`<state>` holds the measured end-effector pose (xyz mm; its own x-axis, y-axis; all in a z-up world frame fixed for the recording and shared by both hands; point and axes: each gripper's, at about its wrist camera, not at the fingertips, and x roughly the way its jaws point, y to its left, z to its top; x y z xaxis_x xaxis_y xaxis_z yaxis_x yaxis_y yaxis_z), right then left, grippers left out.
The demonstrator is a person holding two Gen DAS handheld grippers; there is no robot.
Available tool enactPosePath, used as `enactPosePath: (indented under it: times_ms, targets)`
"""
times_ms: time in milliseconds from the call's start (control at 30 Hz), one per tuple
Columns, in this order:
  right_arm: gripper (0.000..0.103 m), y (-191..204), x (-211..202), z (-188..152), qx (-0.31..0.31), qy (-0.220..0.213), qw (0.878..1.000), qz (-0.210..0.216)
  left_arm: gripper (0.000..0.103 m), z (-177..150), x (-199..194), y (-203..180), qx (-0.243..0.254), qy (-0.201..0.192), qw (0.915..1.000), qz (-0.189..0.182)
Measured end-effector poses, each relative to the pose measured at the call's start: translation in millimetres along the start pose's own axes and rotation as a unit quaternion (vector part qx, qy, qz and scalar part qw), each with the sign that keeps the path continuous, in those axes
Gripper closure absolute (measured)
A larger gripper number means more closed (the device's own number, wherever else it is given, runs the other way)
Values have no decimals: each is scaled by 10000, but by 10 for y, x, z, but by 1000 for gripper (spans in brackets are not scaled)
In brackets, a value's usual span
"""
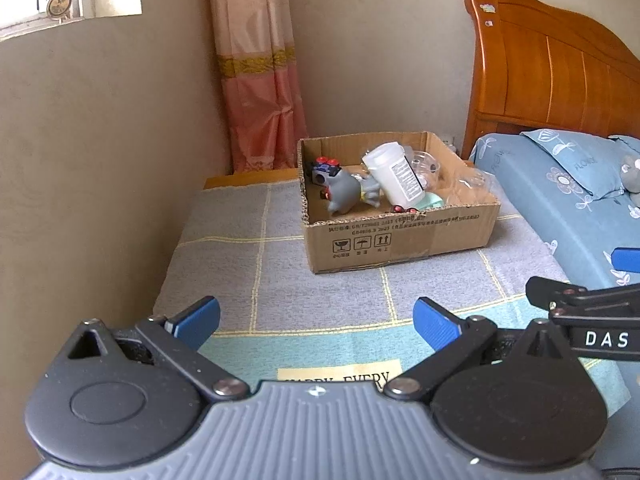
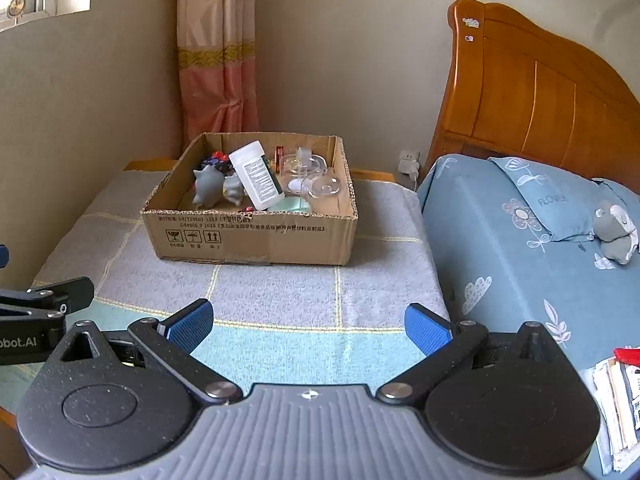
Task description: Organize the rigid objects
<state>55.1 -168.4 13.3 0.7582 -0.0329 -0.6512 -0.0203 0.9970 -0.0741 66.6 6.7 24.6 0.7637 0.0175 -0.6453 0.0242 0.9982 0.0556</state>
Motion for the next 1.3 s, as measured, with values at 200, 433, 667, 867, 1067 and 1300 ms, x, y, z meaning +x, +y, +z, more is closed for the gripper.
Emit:
enactPosePath:
  times_ms: [200,433,667,867,1067,1300]
  targets:
    - [0,4,-13,14,3,-37,10000,-25,1,2,-27,-25,-5,-46,10000,-19]
    - [0,-5,-1,23,11,-32,10000,-48,1,5,-28,-47,0,-54,10000,-28]
    - [0,-18,-7,30,5,-53,10000,-37,1,21,-14,-27,-66,-54,10000,45]
    - [0,-5,-11,39,-36,-57,10000,-35,1,38,-27,-27,-58,-100,9999,28]
    - [0,-3,-29,43,-58,-65,10000,-29,1,51,-32,-34,-46,-120,9999,55]
    - [0,-11,-47,54,-63,-103,9999,-23,1,52,-30,-36,-49,-123,9999,81]
